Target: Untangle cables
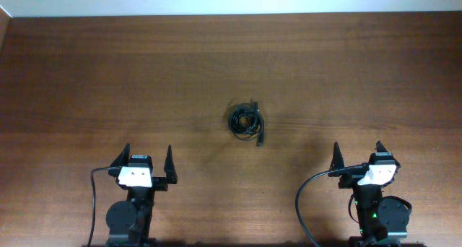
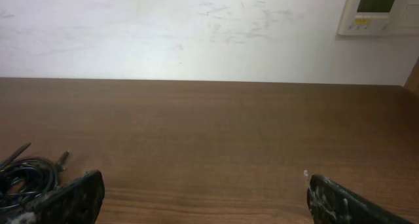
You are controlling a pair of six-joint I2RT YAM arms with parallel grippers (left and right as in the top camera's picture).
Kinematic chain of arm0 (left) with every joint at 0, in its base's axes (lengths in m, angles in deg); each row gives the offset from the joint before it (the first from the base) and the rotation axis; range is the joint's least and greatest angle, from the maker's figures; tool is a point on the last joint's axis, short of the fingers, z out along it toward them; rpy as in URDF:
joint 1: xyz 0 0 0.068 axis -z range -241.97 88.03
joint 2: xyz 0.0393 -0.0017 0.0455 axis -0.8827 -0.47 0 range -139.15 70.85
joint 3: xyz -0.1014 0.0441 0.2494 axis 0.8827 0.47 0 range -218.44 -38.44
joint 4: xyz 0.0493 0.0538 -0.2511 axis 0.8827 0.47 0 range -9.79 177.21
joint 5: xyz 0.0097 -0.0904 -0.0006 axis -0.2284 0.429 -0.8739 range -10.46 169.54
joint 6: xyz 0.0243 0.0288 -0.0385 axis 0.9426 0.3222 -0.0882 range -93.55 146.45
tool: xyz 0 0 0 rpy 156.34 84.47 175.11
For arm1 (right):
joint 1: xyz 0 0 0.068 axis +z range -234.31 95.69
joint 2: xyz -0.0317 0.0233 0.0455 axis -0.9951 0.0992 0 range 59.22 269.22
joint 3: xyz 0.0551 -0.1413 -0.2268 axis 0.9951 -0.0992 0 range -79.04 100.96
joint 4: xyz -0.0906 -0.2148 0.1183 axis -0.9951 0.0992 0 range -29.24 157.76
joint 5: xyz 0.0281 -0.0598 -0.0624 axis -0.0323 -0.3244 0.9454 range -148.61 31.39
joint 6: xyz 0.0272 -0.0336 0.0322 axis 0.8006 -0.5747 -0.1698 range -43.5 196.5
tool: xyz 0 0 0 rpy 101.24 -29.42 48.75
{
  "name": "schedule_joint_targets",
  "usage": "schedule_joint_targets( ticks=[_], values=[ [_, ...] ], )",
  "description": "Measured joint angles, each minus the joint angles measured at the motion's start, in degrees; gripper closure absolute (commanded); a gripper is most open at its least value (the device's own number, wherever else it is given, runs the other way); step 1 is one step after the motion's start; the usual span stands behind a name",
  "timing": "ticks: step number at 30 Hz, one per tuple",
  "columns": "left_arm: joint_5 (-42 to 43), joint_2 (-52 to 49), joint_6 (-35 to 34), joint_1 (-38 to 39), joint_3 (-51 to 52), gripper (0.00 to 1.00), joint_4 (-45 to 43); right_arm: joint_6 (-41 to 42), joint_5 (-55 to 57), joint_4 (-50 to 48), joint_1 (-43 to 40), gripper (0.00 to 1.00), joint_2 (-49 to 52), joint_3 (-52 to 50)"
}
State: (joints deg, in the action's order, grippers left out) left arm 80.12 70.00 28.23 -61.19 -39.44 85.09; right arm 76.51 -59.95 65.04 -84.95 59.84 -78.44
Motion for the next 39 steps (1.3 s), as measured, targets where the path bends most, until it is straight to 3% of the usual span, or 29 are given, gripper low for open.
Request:
schedule_joint_targets(
  ticks=[33, 37, 39],
  values=[
    [0.04, 0.0, 0.0, 0.0, 0.0, 0.01, 0.0, 0.02, 0.0, 0.0, 0.0, 0.02, 0.02, 0.0],
    [12.66, 0.0, -6.21, -0.04, 0.13, 0.01, -2.56, 0.0, 0.02, 0.0, 0.0, 0.02, 0.0, 0.0],
    [26.49, 0.09, -11.15, -0.07, 0.28, 0.01, -12.85, 0.02, 0.02, -0.02, 0.0, 0.02, 0.0, 0.0]
  ],
)
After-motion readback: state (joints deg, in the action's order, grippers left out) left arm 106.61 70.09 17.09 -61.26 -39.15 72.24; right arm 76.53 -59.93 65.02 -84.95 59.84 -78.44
